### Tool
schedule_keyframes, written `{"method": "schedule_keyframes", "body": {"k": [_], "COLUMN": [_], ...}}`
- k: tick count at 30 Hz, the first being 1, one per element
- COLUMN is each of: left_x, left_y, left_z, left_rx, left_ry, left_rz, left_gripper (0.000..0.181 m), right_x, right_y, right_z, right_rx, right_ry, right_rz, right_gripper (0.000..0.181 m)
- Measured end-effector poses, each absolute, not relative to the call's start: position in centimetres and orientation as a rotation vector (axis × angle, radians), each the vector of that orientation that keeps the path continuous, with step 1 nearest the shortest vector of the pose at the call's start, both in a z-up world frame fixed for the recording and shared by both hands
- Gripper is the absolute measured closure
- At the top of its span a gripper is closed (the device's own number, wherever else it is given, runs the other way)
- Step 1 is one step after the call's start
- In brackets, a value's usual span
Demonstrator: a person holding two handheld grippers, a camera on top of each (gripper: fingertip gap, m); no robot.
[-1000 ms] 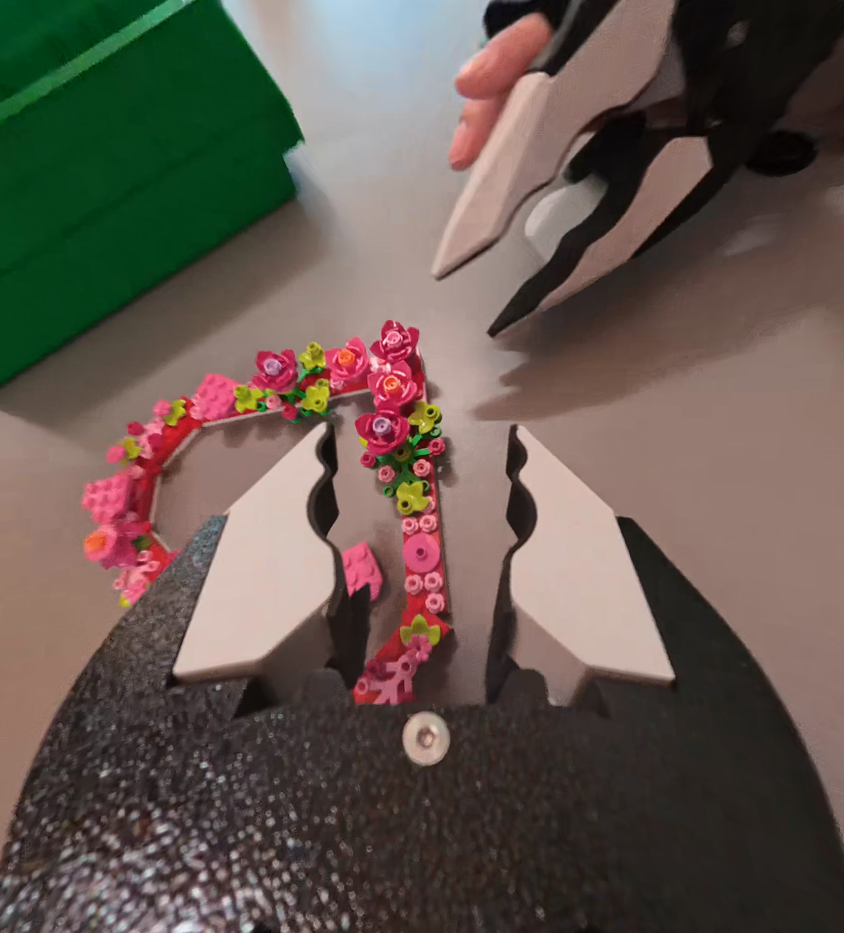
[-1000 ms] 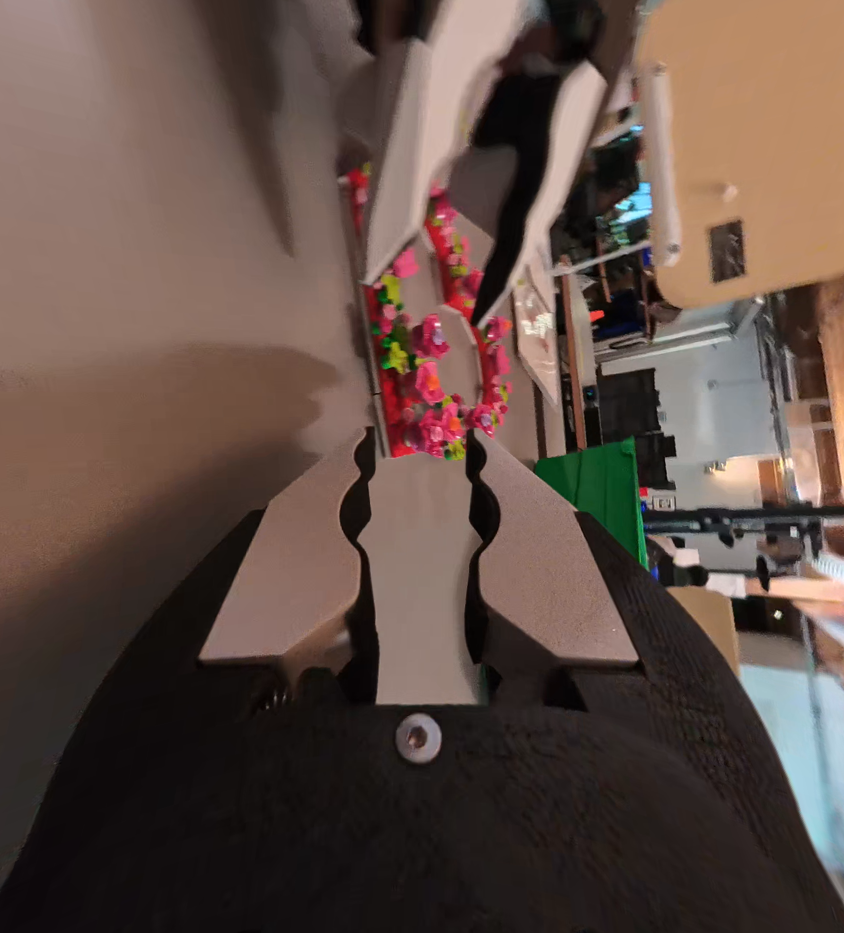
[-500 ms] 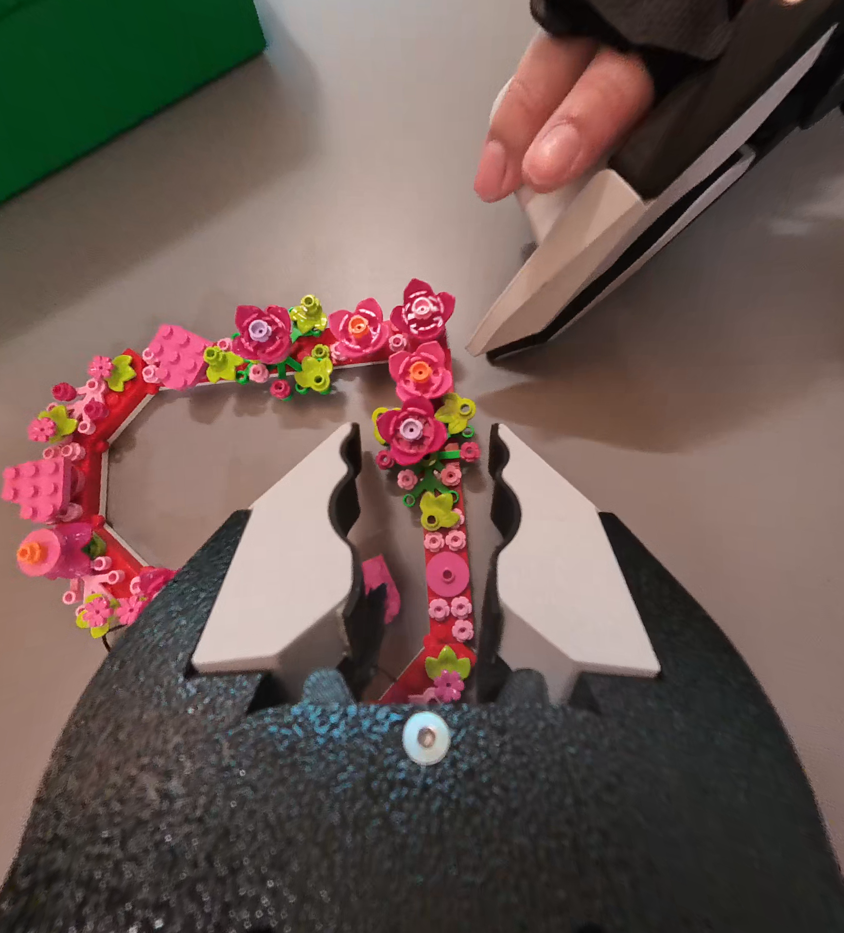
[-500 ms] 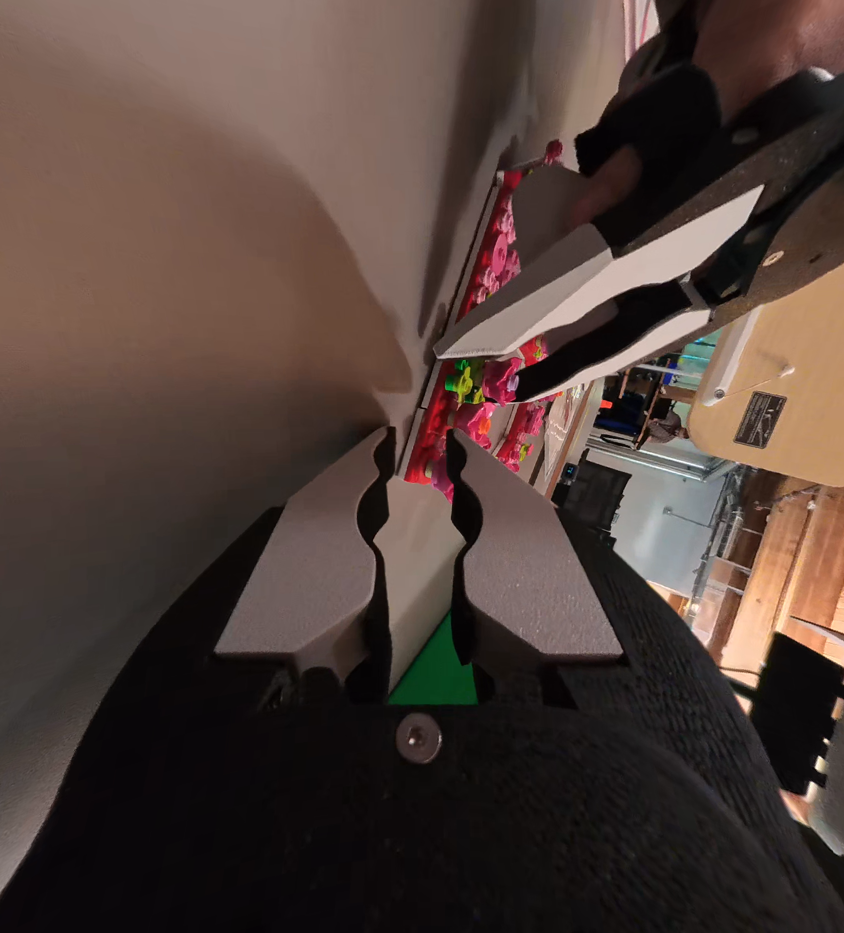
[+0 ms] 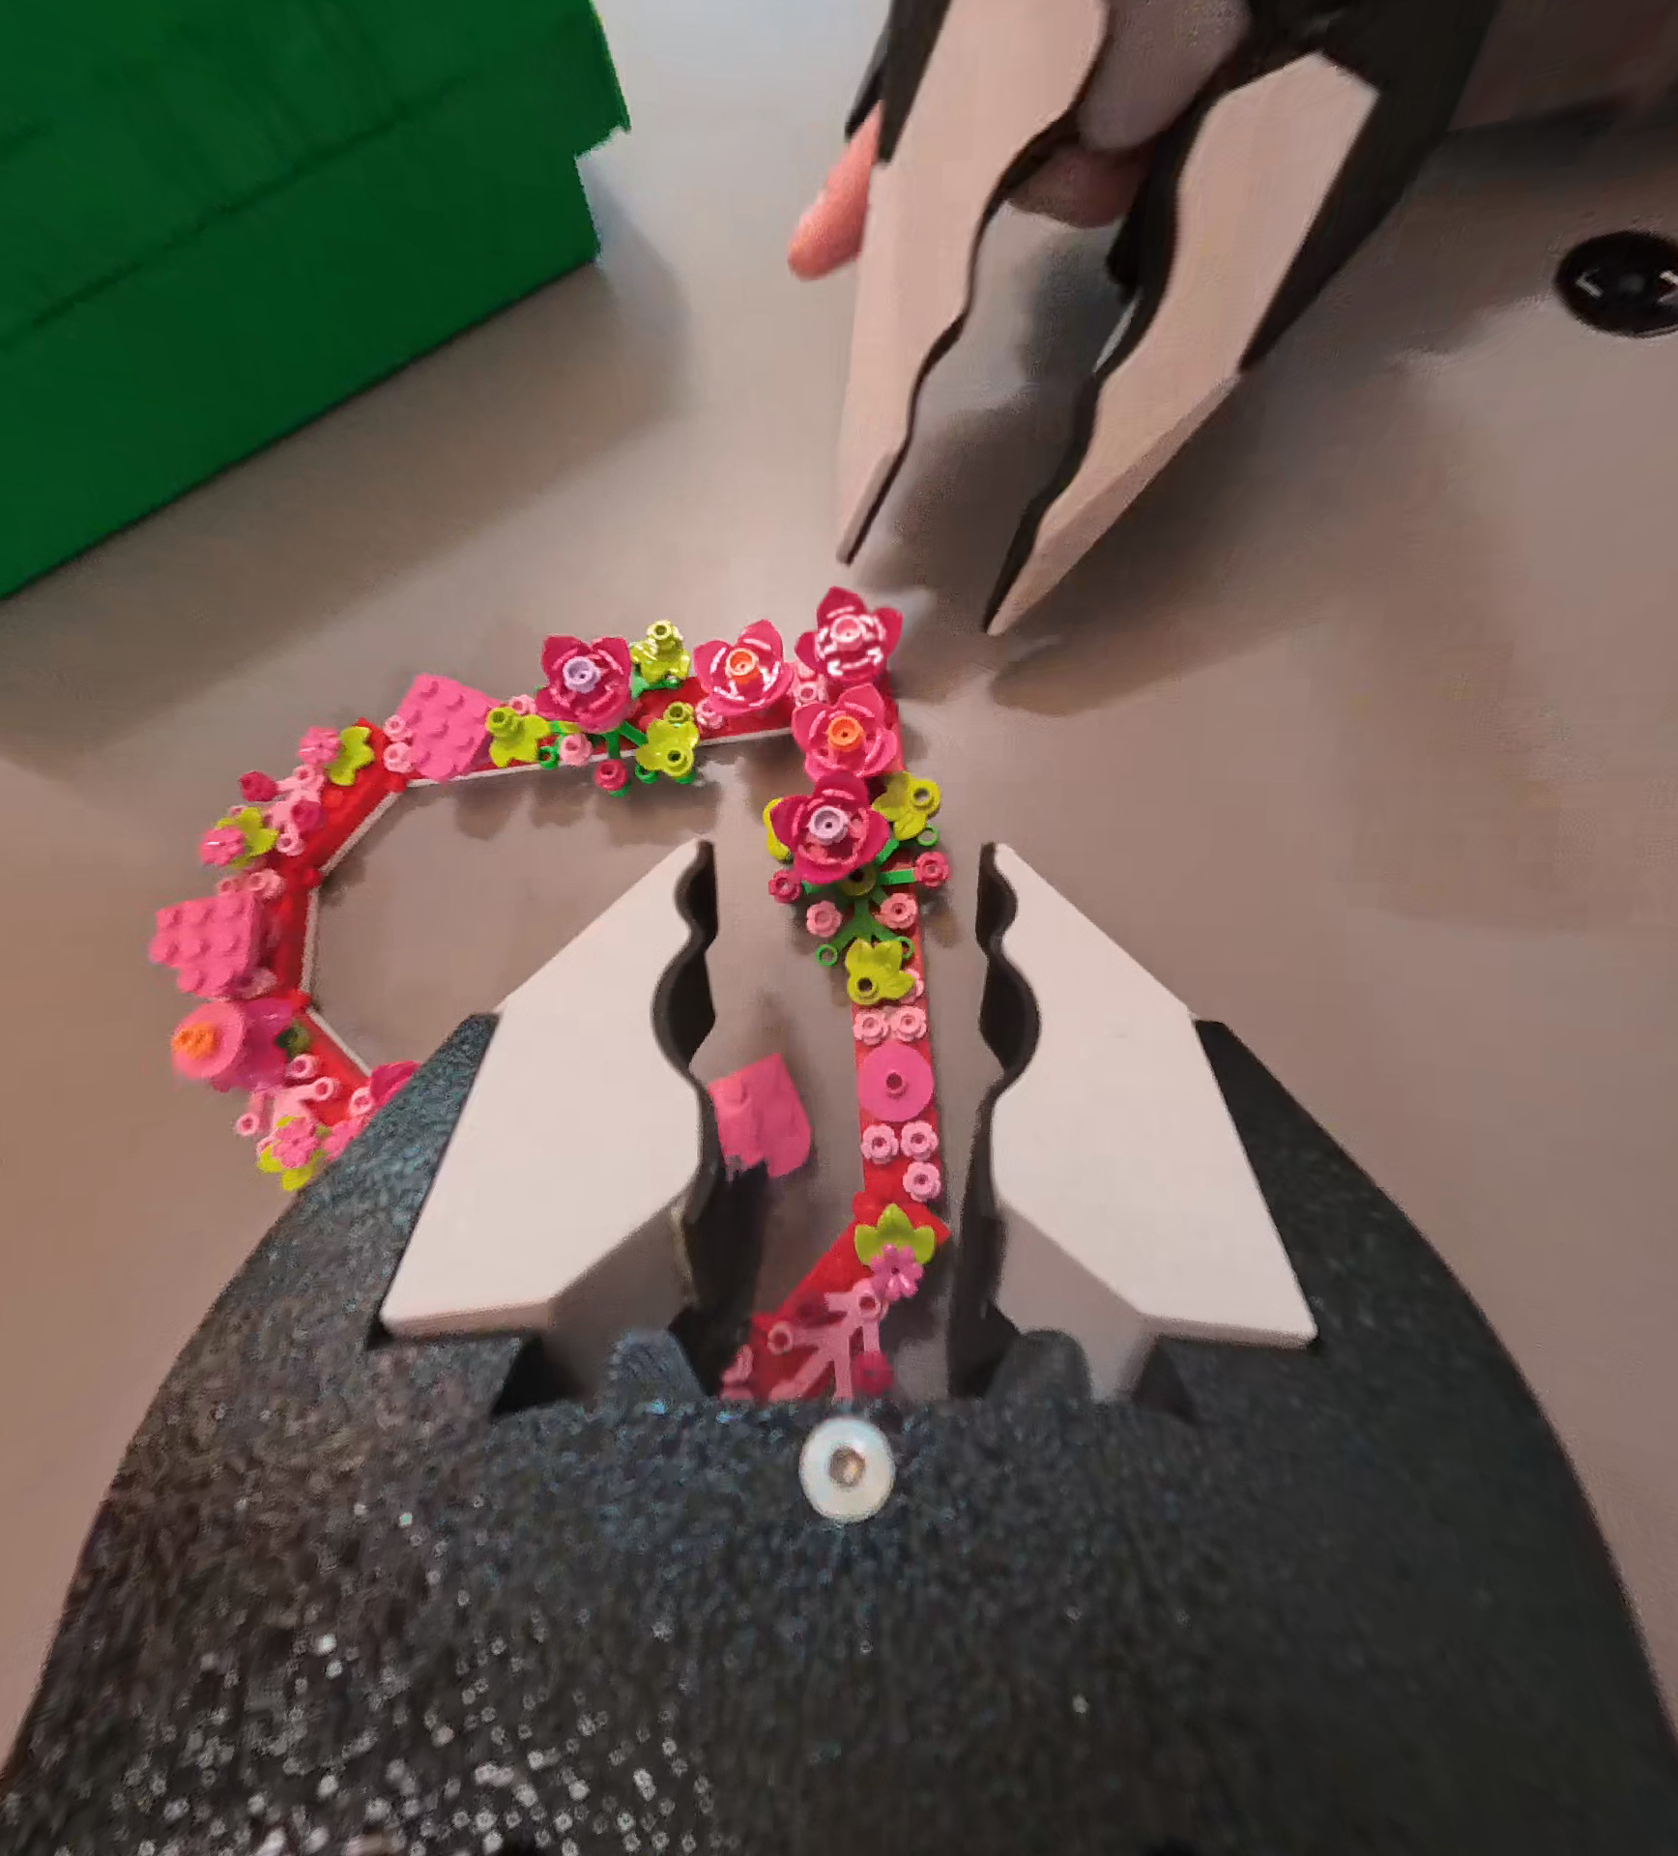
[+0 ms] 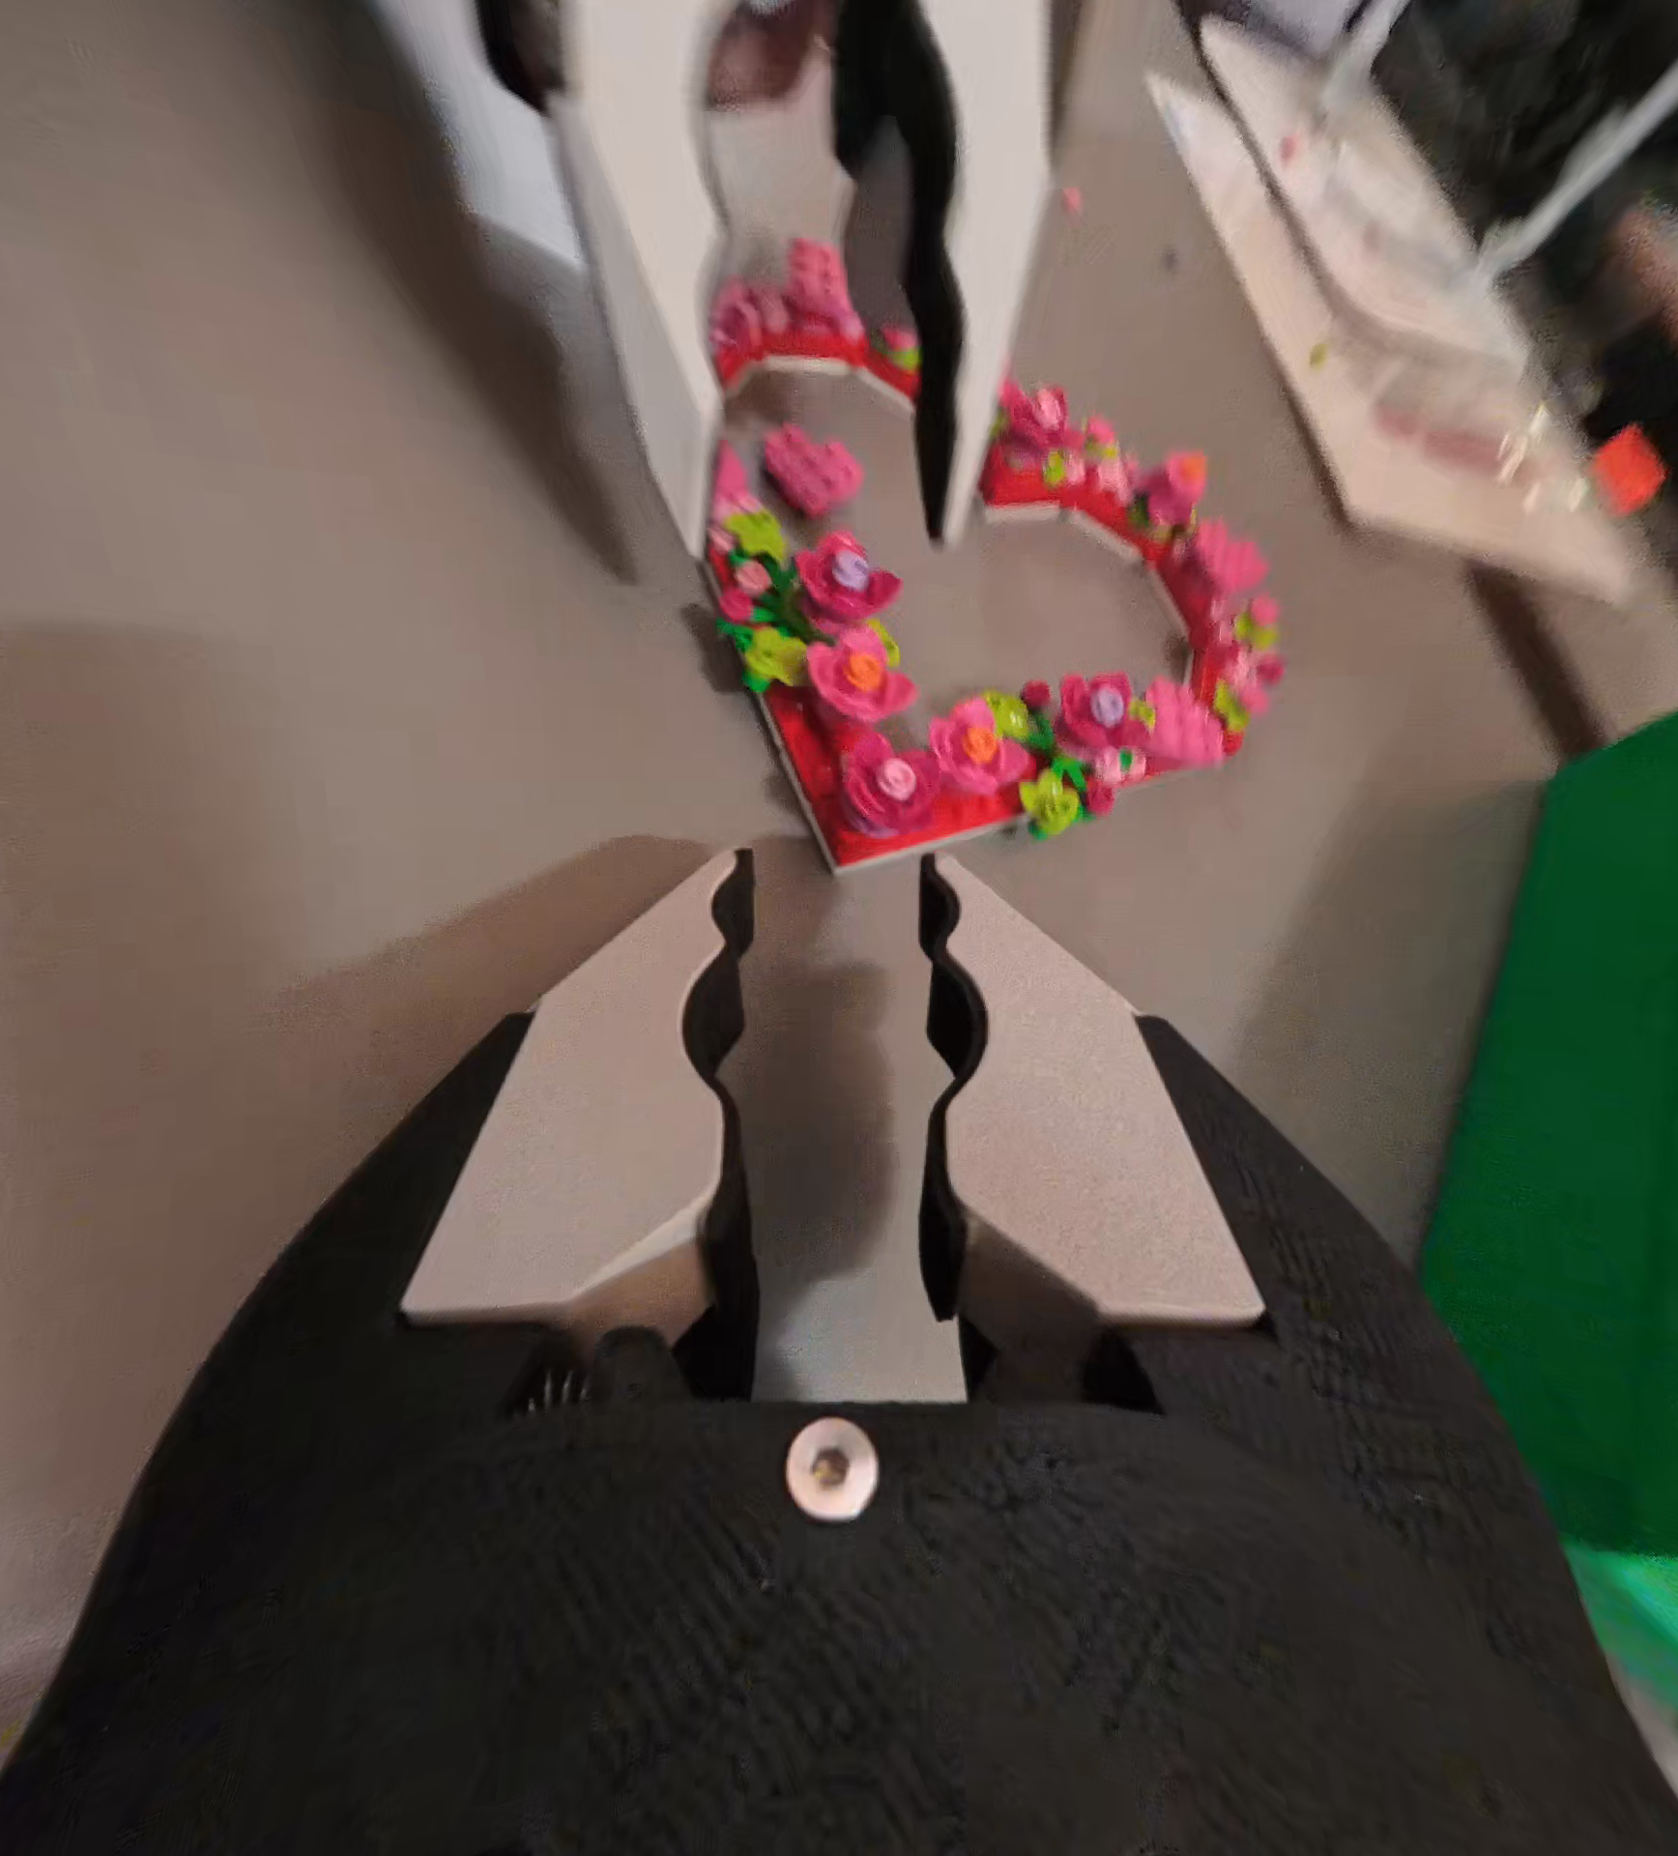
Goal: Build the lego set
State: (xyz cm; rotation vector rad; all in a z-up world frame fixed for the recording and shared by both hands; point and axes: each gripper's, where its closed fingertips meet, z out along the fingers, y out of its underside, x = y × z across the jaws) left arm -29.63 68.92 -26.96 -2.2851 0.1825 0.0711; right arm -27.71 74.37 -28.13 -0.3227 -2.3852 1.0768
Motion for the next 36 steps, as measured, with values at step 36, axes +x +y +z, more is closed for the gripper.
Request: {"method": "schedule_keyframes", "body": {"k": [36], "left_x": [-29.0], "left_y": [70.0], "left_z": [-27.4], "left_rx": [-2.314], "left_ry": [0.192], "left_rz": [0.252], "left_gripper": [0.115], "right_x": [-29.8], "right_y": [75.0], "right_z": [-27.7], "right_rx": [-1.441], "right_ry": [-2.639], "right_rz": [1.595], "right_gripper": [0.123]}}
